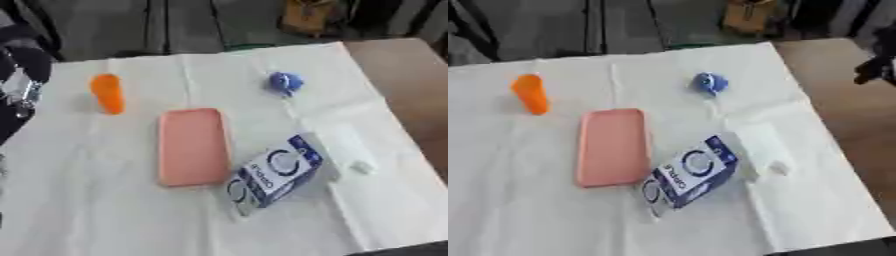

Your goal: Pick up objects on the table and place them in the box.

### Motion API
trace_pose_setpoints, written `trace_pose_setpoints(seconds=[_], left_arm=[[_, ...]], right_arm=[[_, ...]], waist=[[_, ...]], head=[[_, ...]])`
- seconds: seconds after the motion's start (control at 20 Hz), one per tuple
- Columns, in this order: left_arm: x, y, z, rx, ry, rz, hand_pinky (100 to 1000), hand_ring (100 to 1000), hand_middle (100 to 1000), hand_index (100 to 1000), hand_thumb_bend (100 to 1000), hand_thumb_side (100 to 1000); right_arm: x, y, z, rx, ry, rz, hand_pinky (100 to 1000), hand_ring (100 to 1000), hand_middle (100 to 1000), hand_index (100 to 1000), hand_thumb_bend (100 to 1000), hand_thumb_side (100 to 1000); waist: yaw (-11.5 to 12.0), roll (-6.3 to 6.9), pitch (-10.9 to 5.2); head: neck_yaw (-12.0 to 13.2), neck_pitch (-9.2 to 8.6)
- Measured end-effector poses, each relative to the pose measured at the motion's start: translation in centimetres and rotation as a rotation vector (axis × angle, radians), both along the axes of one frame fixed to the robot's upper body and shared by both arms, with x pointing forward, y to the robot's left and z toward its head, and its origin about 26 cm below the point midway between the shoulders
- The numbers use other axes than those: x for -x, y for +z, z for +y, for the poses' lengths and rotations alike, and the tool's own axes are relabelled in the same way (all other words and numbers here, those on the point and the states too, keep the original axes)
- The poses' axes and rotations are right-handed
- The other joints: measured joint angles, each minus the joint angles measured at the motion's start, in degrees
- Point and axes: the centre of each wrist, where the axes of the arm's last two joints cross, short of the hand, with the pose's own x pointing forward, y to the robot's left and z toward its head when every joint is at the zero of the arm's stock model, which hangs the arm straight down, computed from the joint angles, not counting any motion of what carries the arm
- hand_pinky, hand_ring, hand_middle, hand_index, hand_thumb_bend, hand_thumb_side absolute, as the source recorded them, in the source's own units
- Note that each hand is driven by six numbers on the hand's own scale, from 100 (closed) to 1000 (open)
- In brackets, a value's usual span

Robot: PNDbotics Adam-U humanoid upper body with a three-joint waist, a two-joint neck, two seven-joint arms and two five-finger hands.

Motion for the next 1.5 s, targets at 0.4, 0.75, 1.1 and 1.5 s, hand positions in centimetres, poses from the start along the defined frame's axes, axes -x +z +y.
trace_pose_setpoints(seconds=[0.4,0.75,1.1,1.5], left_arm=[[0.1,0.1,0.0,-0.001,-0.001,-0.003,704,658,741,804,513,611],[0.1,0.1,0.0,-0.001,-0.001,-0.003,704,659,741,804,517,606],[-0.4,1.0,0.5,-0.076,0.053,0.009,692,666,762,819,561,542],[-3.5,3.8,2.2,-0.428,0.273,0.064,716,757,836,892,689,509]], right_arm=[[0.0,0.0,0.0,0.000,0.000,0.000,463,511,745,925,329,637],[0.0,0.0,0.0,0.000,0.000,-0.001,463,511,745,925,328,636],[0.0,0.0,0.0,0.001,0.001,-0.002,463,511,745,925,329,635],[0.1,-0.1,0.0,0.001,0.000,0.004,463,510,745,925,329,635]], waist=[[0.0,0.00,0.00],[0.1,-0.01,0.00],[0.1,-0.01,-0.01],[-0.1,-0.03,-0.15]], head=[[0.0,0.00],[0.0,0.00],[0.0,0.00],[0.2,0.00]])
